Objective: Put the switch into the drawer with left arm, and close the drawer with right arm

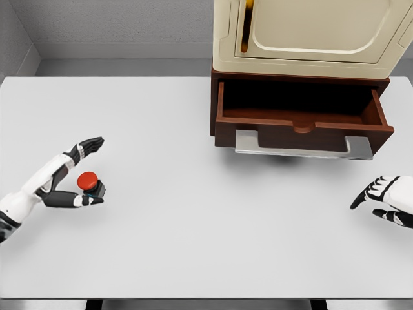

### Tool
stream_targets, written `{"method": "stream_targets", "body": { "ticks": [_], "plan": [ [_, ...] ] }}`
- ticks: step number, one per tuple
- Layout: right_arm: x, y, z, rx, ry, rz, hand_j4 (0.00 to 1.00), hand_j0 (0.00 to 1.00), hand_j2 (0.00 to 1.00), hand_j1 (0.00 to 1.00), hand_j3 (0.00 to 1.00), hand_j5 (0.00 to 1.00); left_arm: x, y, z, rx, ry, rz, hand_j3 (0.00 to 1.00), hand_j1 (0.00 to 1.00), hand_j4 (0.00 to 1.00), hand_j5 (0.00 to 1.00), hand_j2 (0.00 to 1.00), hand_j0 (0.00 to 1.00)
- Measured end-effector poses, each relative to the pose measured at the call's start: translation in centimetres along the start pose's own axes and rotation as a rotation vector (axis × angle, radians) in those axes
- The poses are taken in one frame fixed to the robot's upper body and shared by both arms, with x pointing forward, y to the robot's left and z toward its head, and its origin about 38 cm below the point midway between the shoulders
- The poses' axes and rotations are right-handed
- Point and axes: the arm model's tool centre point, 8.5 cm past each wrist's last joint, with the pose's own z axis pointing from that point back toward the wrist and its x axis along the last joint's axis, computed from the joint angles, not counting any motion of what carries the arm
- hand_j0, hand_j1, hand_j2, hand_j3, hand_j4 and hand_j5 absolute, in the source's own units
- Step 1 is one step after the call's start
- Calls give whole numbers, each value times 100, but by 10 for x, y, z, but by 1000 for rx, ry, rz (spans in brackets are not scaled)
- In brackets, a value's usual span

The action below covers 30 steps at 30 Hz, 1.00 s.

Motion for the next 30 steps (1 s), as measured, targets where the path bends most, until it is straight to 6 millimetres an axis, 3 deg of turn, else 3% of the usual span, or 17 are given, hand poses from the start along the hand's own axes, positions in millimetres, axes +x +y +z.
{"method": "stream_targets", "body": {
  "ticks": [4, 15, 16, 18, 26, 30],
  "plan": [
    [0, 0, 0, 3, 1, 1, 65, 65, 65, 65, 65, 65, -11, 3, 3, 22, 35, 19, 100, 100, 100, 100, 100, 100],
    [0, -1, 0, -8, 1, -1, 65, 65, 65, 65, 65, 65, -41, -12, 8, 52, 90, 84, 100, 100, 100, 100, 100, 100],
    [0, -1, 0, -8, 1, -2, 65, 65, 65, 65, 65, 65, -43, -13, 9, 53, 96, 87, 96, 96, 96, 96, 96, 96],
    [0, -1, 0, -8, 1, -3, 65, 65, 65, 65, 65, 65, -45, -14, 10, 54, 103, 89, 78, 78, 78, 78, 78, 78],
    [0, -1, 0, -10, 1, -4, 65, 65, 65, 65, 65, 65, -42, -14, 11, 46, 100, 86, 74, 74, 74, 74, 74, 74],
    [0, -1, 0, -9, 1, -6, 66, 66, 66, 66, 66, 66, -38, -14, 9, 42, 88, 81, 62, 62, 62, 62, 62, 62]
  ]
}}
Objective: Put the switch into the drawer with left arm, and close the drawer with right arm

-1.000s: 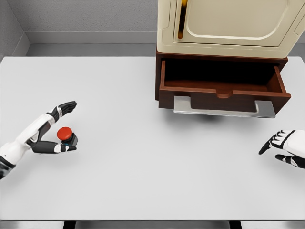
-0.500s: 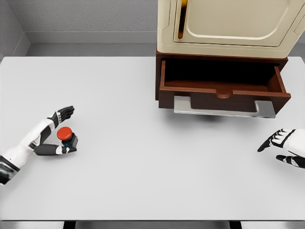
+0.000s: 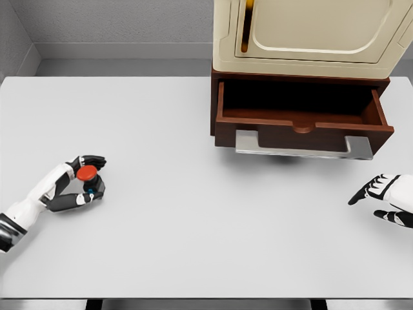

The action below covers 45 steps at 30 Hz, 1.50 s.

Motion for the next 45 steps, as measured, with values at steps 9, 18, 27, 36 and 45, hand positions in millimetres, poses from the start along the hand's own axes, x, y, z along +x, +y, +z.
{"method": "stream_targets", "body": {
  "ticks": [9, 18, 27, 36, 45],
  "plan": [
    [-1, -4, 1, -14, 4, 7, 66, 66, 66, 66, 66, 66, 7, -3, -2, 5, -29, 3, 42, 42, 42, 42, 42, 42],
    [-1, -5, 1, -16, 4, 8, 66, 66, 66, 66, 66, 66, 29, 1, -11, 4, -94, -29, 35, 35, 35, 35, 35, 35],
    [-1, -5, 1, -16, 4, 8, 66, 66, 66, 66, 66, 66, 49, 2, -23, -10, -152, -61, 35, 35, 35, 35, 35, 35],
    [-1, -5, 1, -17, 4, 9, 66, 66, 66, 66, 66, 66, 64, -5, -31, -29, -197, -72, 36, 36, 36, 36, 36, 36],
    [-1, -4, 1, -17, 4, 5, 60, 60, 60, 60, 60, 60, 90, -8, -57, -53, -283, -103, 35, 35, 35, 35, 35, 35]
  ]
}}
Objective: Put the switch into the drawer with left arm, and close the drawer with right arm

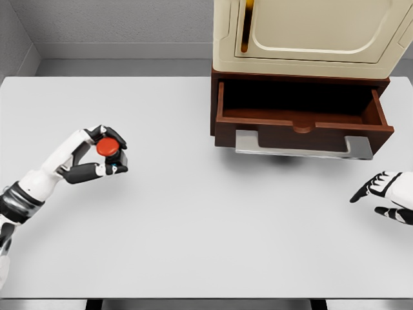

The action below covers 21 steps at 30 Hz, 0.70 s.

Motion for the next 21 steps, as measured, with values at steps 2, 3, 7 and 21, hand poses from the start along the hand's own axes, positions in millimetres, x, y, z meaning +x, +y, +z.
{"method": "stream_targets", "body": {
  "ticks": [2, 3, 7, 21],
  "plan": [
    [0, 0, 0, -1, 0, 0, 60, 60, 60, 60, 60, 60, 4, -1, -10, -7, -22, -3, 35, 35, 35, 35, 35, 35],
    [0, 0, 0, -1, 0, 0, 60, 60, 60, 60, 60, 60, 7, 0, -16, -12, -37, -9, 35, 35, 35, 35, 35, 35],
    [0, 0, 0, -2, 0, -1, 61, 61, 61, 61, 61, 61, 10, -8, -31, -32, -66, 1, 35, 35, 35, 35, 35, 35],
    [0, -1, 0, -9, 1, -2, 62, 62, 62, 62, 62, 62, 32, -23, -66, -58, -163, -16, 35, 35, 35, 35, 35, 35]
  ]
}}
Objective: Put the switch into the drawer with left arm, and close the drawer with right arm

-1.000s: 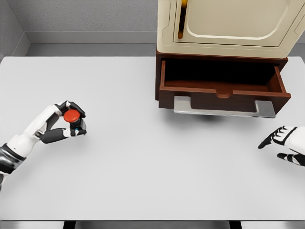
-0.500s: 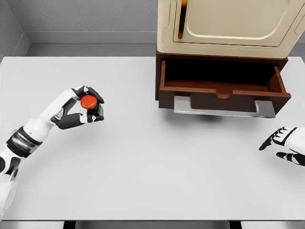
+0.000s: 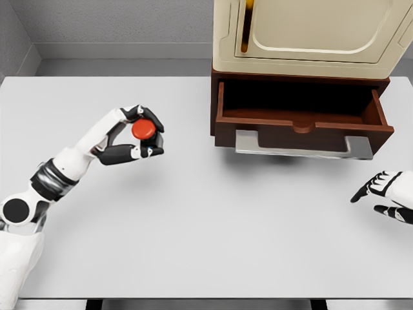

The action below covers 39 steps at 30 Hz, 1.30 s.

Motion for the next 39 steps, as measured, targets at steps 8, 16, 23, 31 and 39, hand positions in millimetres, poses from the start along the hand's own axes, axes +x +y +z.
{"method": "stream_targets", "body": {
  "ticks": [8, 16, 23, 31, 39],
  "plan": [
    [0, 0, 0, 0, 0, 0, 62, 62, 62, 62, 62, 62, 8, -1, -26, -11, -30, -21, 35, 35, 35, 35, 35, 35],
    [0, 0, 0, 0, 0, 1, 63, 63, 63, 63, 63, 63, 17, 0, -47, -5, -71, -48, 35, 35, 35, 35, 35, 35],
    [0, 0, 0, 0, 0, 0, 62, 62, 62, 62, 62, 62, 29, 5, -67, -4, -111, -88, 35, 35, 35, 35, 35, 35],
    [0, 0, 0, 0, 0, 0, 62, 62, 62, 62, 62, 62, 43, -3, -99, -29, -151, -154, 35, 35, 35, 35, 35, 35],
    [0, 0, 0, -2, 0, 1, 62, 62, 62, 62, 62, 62, 58, -11, -128, -55, -188, -221, 35, 35, 35, 35, 35, 35]
  ]
}}
